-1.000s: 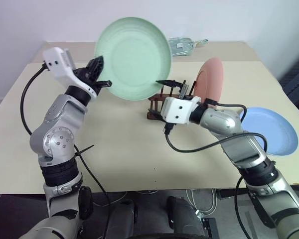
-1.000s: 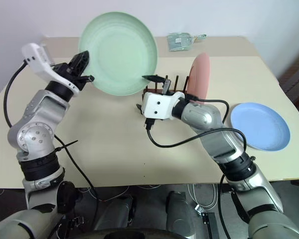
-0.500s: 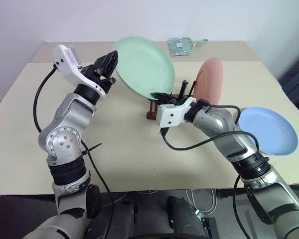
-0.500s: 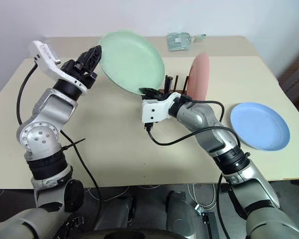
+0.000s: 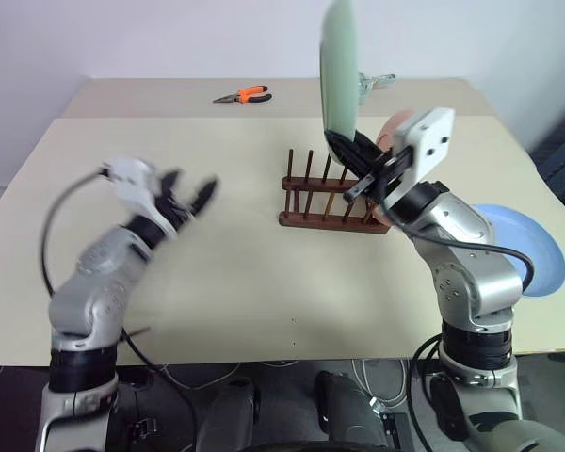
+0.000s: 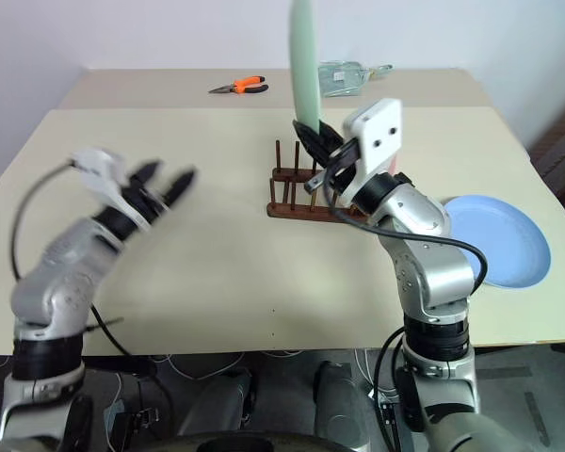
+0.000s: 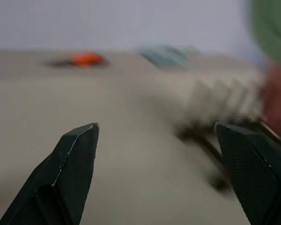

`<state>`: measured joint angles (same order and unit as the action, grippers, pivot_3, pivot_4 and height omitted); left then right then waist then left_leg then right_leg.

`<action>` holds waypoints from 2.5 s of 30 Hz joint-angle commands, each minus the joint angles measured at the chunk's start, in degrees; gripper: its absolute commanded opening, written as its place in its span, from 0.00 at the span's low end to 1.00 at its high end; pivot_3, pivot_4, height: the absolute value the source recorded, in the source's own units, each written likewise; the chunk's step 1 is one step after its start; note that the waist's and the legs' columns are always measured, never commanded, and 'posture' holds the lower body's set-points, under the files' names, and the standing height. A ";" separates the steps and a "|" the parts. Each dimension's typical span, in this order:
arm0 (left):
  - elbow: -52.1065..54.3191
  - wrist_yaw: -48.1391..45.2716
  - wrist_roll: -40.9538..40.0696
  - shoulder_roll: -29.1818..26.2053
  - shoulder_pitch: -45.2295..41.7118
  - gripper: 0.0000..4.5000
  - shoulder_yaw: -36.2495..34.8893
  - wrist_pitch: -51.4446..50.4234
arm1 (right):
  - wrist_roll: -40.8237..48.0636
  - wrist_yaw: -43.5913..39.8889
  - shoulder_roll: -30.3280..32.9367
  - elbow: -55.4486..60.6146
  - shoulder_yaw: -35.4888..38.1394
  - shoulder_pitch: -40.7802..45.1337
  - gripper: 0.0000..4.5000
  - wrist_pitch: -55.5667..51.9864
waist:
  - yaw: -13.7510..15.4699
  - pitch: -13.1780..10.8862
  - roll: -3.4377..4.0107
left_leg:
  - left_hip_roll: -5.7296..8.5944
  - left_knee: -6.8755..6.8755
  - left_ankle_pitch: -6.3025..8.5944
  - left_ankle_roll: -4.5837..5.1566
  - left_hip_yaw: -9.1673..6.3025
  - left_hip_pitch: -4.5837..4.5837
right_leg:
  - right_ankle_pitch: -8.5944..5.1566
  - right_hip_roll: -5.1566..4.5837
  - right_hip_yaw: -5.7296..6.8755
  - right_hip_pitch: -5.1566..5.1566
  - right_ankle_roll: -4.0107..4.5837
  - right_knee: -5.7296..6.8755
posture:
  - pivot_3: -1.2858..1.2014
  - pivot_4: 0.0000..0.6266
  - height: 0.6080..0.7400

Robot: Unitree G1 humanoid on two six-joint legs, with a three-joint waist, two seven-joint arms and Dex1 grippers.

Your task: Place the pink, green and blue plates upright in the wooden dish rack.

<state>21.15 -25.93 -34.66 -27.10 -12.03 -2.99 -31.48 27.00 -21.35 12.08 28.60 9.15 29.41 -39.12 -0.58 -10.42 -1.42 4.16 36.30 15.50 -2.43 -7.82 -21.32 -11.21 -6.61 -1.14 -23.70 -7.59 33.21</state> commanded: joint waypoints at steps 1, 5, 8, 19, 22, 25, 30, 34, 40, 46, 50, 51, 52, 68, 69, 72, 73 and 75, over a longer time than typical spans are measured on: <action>5.40 -6.73 -1.20 -1.09 1.70 0.90 3.05 1.34 | 6.62 5.71 -1.33 3.69 4.61 0.35 0.00 -5.98 | -0.07 -0.01 0.03 | -0.01 -0.04 0.00 0.00 0.00 -0.02 | 0.00 0.01 0.01 -0.07 0.01 0.01 | 0.52 0.24 1.00; 6.41 -9.80 -0.71 -1.22 2.44 0.90 5.83 0.49 | 10.61 8.90 -1.41 3.20 6.42 0.08 0.00 -9.49 | -0.20 0.05 0.30 | -0.05 -0.13 -0.01 0.00 0.04 -0.02 | -0.02 0.05 0.01 -0.20 0.09 0.06 | 0.52 0.24 1.00; 5.82 -10.84 1.57 -1.53 2.16 0.90 8.01 0.66 | 12.92 10.04 -1.25 2.73 6.82 -0.08 0.00 -10.53 | -0.20 0.07 0.33 | -0.06 -0.13 -0.02 0.01 0.10 -0.02 | -0.02 0.04 -0.01 -0.20 0.08 0.06 | 0.52 0.24 1.00; 6.48 -10.30 2.39 -0.34 2.73 0.90 8.61 0.07 | 15.63 10.27 1.48 4.12 5.14 0.93 0.00 -9.48 | -0.21 0.06 0.33 | -0.06 -0.12 -0.02 0.01 0.11 -0.02 | -0.01 0.04 -0.01 -0.19 0.06 0.06 | 0.52 0.24 1.00; 6.36 -10.30 2.68 -0.24 2.70 0.90 8.68 -0.06 | 16.55 10.56 1.95 4.52 4.82 1.27 0.00 -9.50 | -0.18 0.06 0.33 | -0.06 -0.12 -0.02 0.01 0.11 -0.02 | -0.02 0.04 -0.01 -0.19 0.06 0.06 | 0.52 0.24 1.00; 6.24 -10.35 2.92 -0.14 2.63 0.90 8.70 -0.14 | 17.15 10.90 2.33 4.54 4.48 1.07 0.00 -9.41 | -0.18 0.07 0.33 | -0.06 -0.11 -0.02 0.01 0.11 -0.02 | -0.02 0.04 -0.01 -0.19 0.06 0.06 | 0.52 0.24 1.00; 6.07 -10.43 3.43 -0.19 2.50 0.90 8.72 -0.19 | 18.09 11.44 2.36 2.82 3.53 -0.58 0.00 -10.69 | -0.16 0.07 0.33 | -0.05 -0.11 -0.02 0.01 0.11 -0.03 | -0.02 0.04 -0.01 -0.19 0.06 0.05 | 0.52 0.24 1.00; 5.81 -10.52 3.88 -0.17 2.54 0.91 8.84 -0.04 | 15.86 11.04 3.02 -0.21 1.66 -0.45 0.17 -9.85 | -0.17 0.07 0.33 | -0.05 -0.11 -0.02 0.01 0.11 -0.03 | -0.02 0.04 -0.01 -0.19 0.06 0.05 | 0.52 0.24 1.00; 6.03 -10.49 4.20 -0.19 2.62 0.91 8.46 -0.27 | 6.52 8.50 8.56 -0.85 -3.18 1.37 0.78 -3.54 | -0.14 0.06 0.34 | -0.05 -0.11 -0.02 0.02 0.12 -0.04 | -0.02 0.04 0.00 -0.20 0.06 0.05 | 0.52 0.24 1.00; 5.52 -11.10 4.68 -0.50 2.32 0.91 8.97 -0.20 | -4.62 -0.85 22.71 2.75 -5.49 0.48 0.78 7.62 | -0.07 0.05 0.32 | -0.05 -0.11 -0.02 0.02 0.14 -0.05 | -0.11 0.03 0.01 -0.17 -0.09 0.00 | 0.52 0.24 1.00; 4.12 -12.25 5.48 -0.37 1.06 0.91 9.74 0.34 | 0.63 -6.41 28.77 3.12 5.38 -2.66 0.84 6.67 | 0.29 0.05 0.28 | -0.05 -0.07 -0.02 0.02 0.13 -0.06 | -0.11 0.01 0.02 -0.08 -0.09 -0.04 | 0.52 0.24 1.00; 3.72 -12.70 5.72 -0.39 0.73 0.91 9.95 0.51 | 2.95 -7.94 30.05 2.69 9.29 -4.61 0.90 5.15 | 0.46 0.05 0.27 | -0.05 -0.06 -0.02 0.02 0.12 -0.05 | -0.11 0.00 0.02 -0.04 -0.08 -0.08 | 0.52 0.24 1.00; 3.11 -13.28 5.95 -0.35 0.22 0.91 10.25 0.64 | 3.75 -9.88 31.72 1.93 14.07 -8.61 0.96 4.21 | 0.92 0.06 0.24 | -0.04 -0.05 -0.02 0.02 0.12 -0.05 | -0.11 0.00 0.02 -0.01 -0.07 -0.11 | 0.52 0.24 1.00; 0.27 -18.04 8.23 0.73 -3.84 0.91 13.09 1.82 | -21.16 -1.96 32.50 -15.81 7.00 -34.87 0.70 9.63 | 1.13 0.10 0.34 | -0.08 0.02 0.03 0.10 0.40 0.02 | -0.20 -0.11 -0.03 0.05 -0.10 -0.13 | 0.52 0.24 1.00; 0.50 -17.99 8.32 0.62 -3.69 0.91 12.99 1.76 | -21.74 -1.73 32.43 -17.00 6.59 -34.31 0.59 9.66 | 1.25 0.10 0.34 | -0.06 0.02 0.03 0.10 0.40 0.01 | -0.17 -0.13 -0.03 0.05 -0.07 -0.13 | 0.52 0.24 1.00; 0.98 -17.60 8.43 0.42 -3.23 0.91 12.63 1.57 | -23.28 -1.37 32.56 -19.66 5.76 -32.76 0.26 10.15 | 1.29 0.10 0.35 | -0.05 0.01 0.03 0.10 0.37 0.01 | -0.14 -0.12 -0.03 0.05 -0.02 -0.13 | 0.52 0.24 1.00; 1.13 -17.49 8.41 0.37 -3.10 0.91 12.53 1.51 | -23.17 -1.28 32.32 -20.01 5.97 -32.07 0.14 9.71 | 1.32 0.10 0.35 | -0.05 0.03 0.03 0.10 0.36 0.01 | -0.14 -0.12 -0.03 0.06 -0.03 -0.12 | 0.52 0.24 1.00; 1.39 -17.31 8.40 0.34 -2.95 0.91 12.46 1.39 | -22.72 -1.08 31.76 -20.13 6.68 -30.70 0.01 9.23 | 1.30 0.10 0.35 | -0.05 0.04 0.03 0.10 0.35 0.01 | -0.16 -0.12 -0.03 0.08 -0.07 -0.12 | 0.52 0.24 1.00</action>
<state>20.42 -43.36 -26.28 -26.64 -15.17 10.26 -30.54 4.61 -23.06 43.96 8.04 14.08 -2.45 -30.01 0.72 -10.33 -1.07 4.11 36.34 15.53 -2.33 -7.47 -21.30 -11.38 -6.73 -1.16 -23.62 -7.66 33.08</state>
